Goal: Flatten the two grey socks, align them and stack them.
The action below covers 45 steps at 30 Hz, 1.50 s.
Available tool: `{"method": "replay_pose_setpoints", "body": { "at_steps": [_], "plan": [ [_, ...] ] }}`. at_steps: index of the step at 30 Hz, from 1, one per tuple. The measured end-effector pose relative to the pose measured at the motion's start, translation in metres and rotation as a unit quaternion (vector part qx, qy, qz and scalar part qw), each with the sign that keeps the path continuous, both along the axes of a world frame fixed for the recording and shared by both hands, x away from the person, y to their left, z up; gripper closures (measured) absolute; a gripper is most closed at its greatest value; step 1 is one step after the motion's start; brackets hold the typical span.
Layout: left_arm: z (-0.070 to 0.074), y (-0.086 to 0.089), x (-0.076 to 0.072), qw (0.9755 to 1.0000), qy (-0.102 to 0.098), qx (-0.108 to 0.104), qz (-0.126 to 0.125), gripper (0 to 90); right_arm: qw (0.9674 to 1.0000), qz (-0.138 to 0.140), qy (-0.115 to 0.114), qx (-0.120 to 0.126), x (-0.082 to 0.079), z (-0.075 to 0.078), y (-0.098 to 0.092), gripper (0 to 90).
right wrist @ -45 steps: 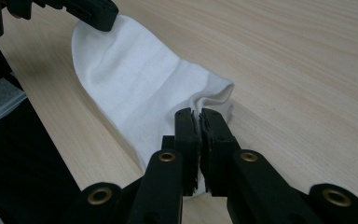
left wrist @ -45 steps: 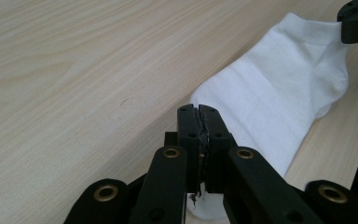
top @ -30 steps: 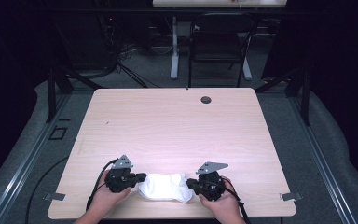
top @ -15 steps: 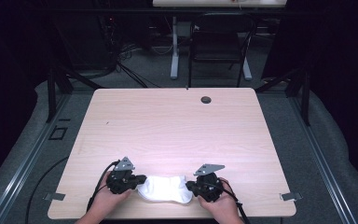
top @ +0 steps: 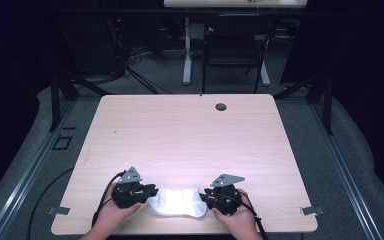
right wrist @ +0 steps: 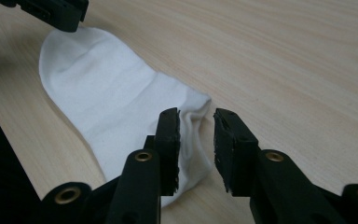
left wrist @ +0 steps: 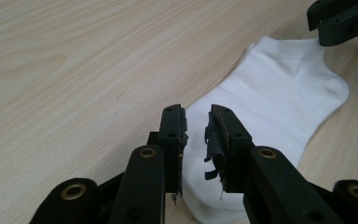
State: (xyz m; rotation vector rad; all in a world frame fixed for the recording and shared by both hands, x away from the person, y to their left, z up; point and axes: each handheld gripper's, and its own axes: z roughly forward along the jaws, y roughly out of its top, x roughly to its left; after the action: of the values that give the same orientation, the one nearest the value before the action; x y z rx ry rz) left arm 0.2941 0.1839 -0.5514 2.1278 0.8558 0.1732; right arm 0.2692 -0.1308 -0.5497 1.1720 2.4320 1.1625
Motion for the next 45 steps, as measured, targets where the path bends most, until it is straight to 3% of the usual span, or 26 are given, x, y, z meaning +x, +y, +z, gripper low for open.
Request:
{"method": "replay_pose_setpoints", "body": {
  "at_steps": [3,6,11,17,27,35,41,45],
  "plan": [
    [0.0,-0.001,-0.001,1.0,0.0,0.0,-0.003,73.7,0.9999,0.004,-0.014,0.003,-0.003,0.003,0.003,65.5],
    [-0.001,-0.003,-0.002,0.9999,-0.001,0.007,-0.008,71.1,0.9991,0.033,-0.027,0.005,-0.008,0.003,0.015,60.5],
    [-0.006,-0.005,-0.008,0.9997,0.002,0.02,-0.014,67.4,0.998,0.059,-0.021,-0.011,-0.008,-0.005,0.028,60.2],
    [-0.01,-0.003,-0.012,0.9996,0.003,0.021,-0.021,58.7,0.998,0.059,-0.015,-0.019,-0.005,-0.011,0.029,59.8],
    [-0.017,-0.006,-0.017,0.9988,0.007,0.033,-0.035,53.4,0.9983,0.052,-0.006,-0.025,-0.005,-0.016,0.022,58.6],
    [-0.023,-0.005,-0.019,0.9983,0.009,0.034,-0.046,50.5,0.9987,0.044,0.0,-0.024,-0.005,-0.018,0.019,62.0],
    [-0.026,-0.005,-0.021,0.9979,-0.006,0.039,-0.052,49.9,0.9984,0.044,0.0,-0.034,-0.006,-0.02,0.017,64.4],
    [-0.026,-0.005,-0.02,0.998,-0.006,0.036,-0.051,50.0,0.9983,0.046,-0.004,-0.037,-0.006,-0.021,0.015,66.3]
  ]
}}
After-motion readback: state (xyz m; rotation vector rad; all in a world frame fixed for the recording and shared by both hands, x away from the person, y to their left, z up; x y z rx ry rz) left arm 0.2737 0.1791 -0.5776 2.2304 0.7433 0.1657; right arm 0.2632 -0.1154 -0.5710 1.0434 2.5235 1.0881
